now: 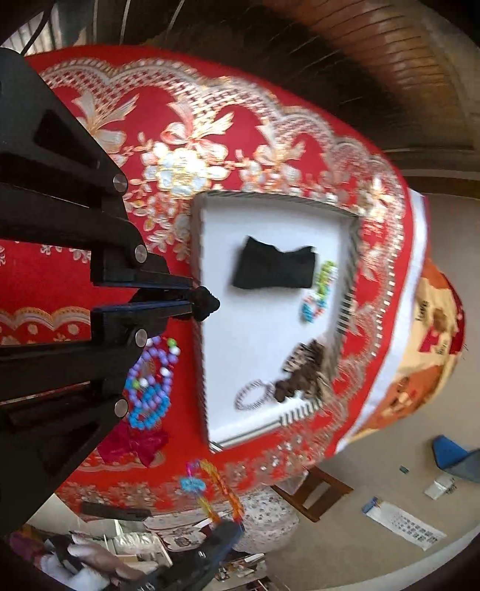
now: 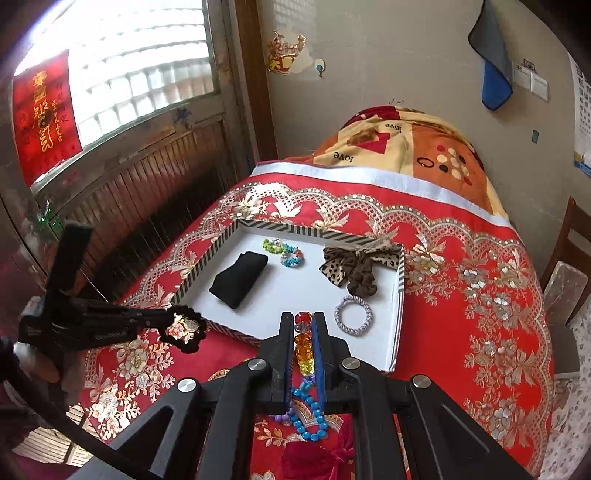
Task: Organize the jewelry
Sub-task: 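Carry scrunchie into the box with left gripper while right carries amber bracelet there, then open both grippers to drop scrunchie and amber bracelet in the box, then move left gripper to multicolour bead bracelet while right nears blue bead bracelet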
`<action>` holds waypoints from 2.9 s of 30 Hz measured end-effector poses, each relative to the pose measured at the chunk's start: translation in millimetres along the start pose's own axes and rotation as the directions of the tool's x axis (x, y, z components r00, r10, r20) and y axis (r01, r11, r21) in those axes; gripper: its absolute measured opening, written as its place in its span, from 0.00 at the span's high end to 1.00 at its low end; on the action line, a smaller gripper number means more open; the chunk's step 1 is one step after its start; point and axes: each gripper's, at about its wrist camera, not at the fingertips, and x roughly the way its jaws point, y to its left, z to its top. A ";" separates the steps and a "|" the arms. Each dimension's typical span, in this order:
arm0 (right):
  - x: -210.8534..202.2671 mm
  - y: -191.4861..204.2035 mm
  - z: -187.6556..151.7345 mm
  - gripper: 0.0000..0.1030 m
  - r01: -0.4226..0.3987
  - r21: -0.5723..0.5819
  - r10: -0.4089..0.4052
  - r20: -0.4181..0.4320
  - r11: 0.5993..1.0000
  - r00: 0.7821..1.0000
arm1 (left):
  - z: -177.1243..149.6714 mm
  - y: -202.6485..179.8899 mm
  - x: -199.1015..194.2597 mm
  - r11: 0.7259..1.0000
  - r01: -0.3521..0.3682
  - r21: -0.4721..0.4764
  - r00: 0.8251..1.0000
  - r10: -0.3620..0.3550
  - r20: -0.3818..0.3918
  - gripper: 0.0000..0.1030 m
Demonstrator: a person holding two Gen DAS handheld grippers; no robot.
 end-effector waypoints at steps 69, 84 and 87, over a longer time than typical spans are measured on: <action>196.5 -66.3 12.3 0.71 -0.114 0.164 0.157 -0.284 0.980 0.946 | 114.2 -18.4 152.6 0.990 -0.132 -0.053 0.986 0.126 -0.110 0.58; 140.4 -61.2 8.8 0.66 -0.061 0.176 0.100 -0.225 0.983 0.969 | 82.0 -29.0 95.3 0.986 -0.163 -0.038 0.987 0.163 -0.015 0.58; 130.9 -54.9 6.4 0.66 -0.056 0.170 0.092 -0.214 0.984 0.972 | 68.5 -29.5 83.7 0.986 -0.157 -0.056 0.988 0.157 -0.009 0.58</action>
